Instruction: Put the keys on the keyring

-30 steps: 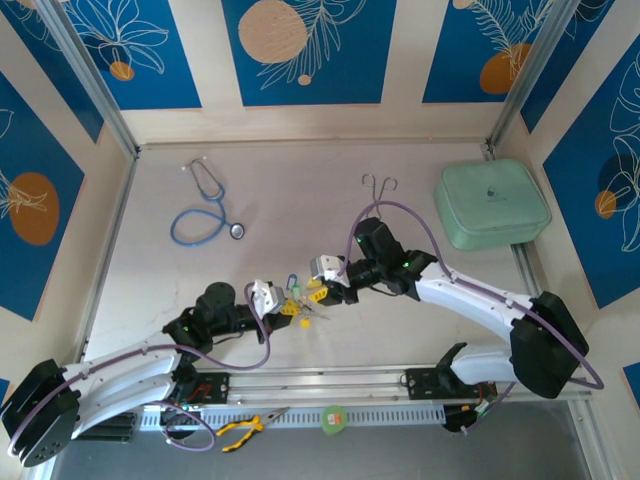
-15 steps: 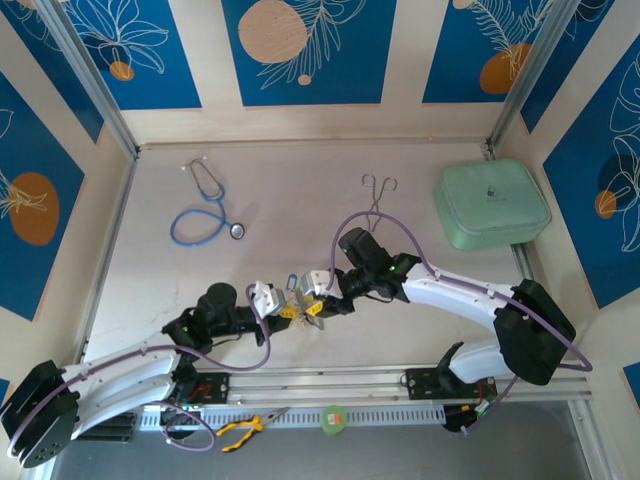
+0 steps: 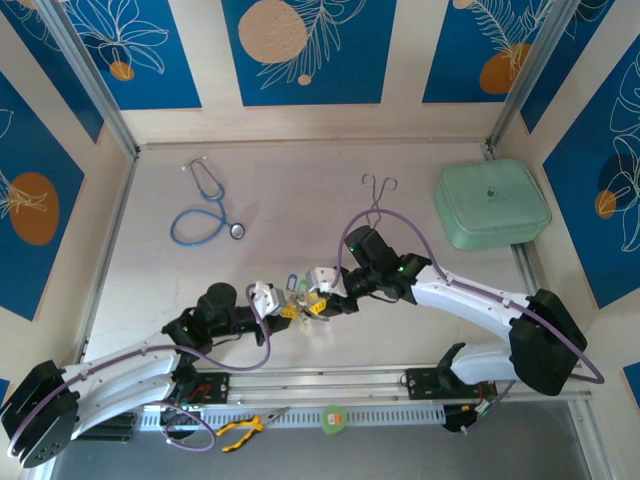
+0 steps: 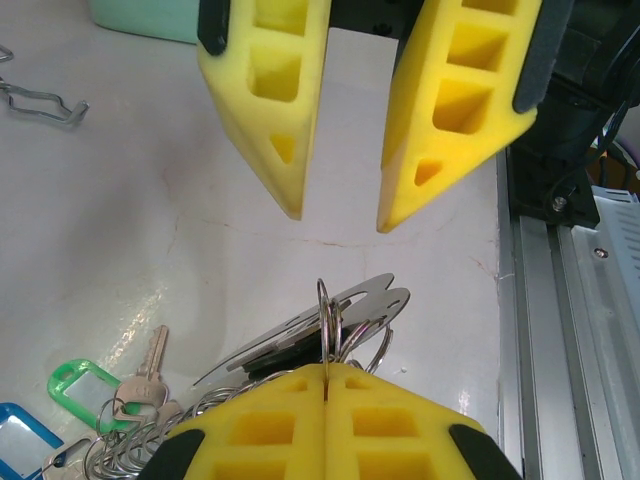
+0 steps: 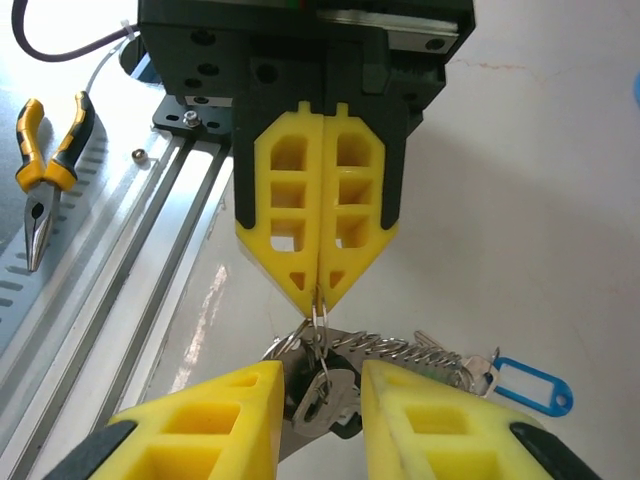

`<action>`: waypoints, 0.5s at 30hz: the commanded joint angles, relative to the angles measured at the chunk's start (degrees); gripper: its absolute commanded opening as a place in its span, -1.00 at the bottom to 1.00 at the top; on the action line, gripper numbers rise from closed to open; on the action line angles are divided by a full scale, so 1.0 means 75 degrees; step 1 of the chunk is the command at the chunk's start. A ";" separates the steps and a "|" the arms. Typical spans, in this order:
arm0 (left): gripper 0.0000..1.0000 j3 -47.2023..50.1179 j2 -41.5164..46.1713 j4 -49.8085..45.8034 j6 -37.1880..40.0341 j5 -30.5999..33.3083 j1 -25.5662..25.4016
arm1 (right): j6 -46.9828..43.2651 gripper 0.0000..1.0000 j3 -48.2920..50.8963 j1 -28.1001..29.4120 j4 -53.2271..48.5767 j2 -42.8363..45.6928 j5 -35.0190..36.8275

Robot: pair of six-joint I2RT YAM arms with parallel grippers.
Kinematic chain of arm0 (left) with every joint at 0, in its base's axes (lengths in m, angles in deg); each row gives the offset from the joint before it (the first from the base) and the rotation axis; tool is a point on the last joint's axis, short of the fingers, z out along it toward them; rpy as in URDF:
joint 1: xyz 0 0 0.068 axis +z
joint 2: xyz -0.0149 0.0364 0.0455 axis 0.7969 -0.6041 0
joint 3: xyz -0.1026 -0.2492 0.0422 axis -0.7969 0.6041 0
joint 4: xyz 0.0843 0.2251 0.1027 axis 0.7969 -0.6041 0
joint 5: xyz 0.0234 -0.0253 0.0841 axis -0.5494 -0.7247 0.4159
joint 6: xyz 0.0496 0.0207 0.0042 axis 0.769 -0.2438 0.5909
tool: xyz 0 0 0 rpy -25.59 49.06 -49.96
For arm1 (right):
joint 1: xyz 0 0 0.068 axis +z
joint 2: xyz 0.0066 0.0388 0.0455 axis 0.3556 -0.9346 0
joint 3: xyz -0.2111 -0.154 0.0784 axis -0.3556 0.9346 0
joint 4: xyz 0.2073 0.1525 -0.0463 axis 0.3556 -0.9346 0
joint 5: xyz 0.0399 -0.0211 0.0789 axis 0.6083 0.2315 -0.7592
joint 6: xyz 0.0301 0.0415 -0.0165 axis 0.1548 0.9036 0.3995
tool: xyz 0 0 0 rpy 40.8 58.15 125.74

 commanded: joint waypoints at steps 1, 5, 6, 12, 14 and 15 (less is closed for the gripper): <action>-1.00 -0.0076 0.0097 0.0065 0.0077 -0.0083 -0.0044 | 0.0185 -0.46 0.0027 0.0105 -0.0080 -0.0172 -0.0136; -1.00 -0.0088 0.0109 0.0030 0.0088 -0.0101 -0.0044 | 0.0190 -0.47 -0.0068 0.0124 0.0049 -0.0418 0.0092; -1.00 -0.0076 0.0101 0.0030 0.0079 -0.0101 -0.0045 | 0.0188 -0.47 -0.0076 0.0133 0.0076 -0.0454 0.0087; -1.00 -0.0077 0.0101 0.0046 0.0076 -0.0124 -0.0044 | 0.0160 -0.47 -0.0164 0.0204 0.0156 -0.0691 0.0004; -1.00 -0.0079 0.0107 0.0065 0.0076 -0.0133 -0.0044 | 0.0181 -0.47 -0.0211 0.0228 0.0171 -0.0785 -0.0020; -1.00 -0.0076 0.0107 0.0076 0.0076 -0.0144 -0.0045 | 0.0182 -0.48 -0.0238 0.0240 0.0164 -0.0827 -0.0060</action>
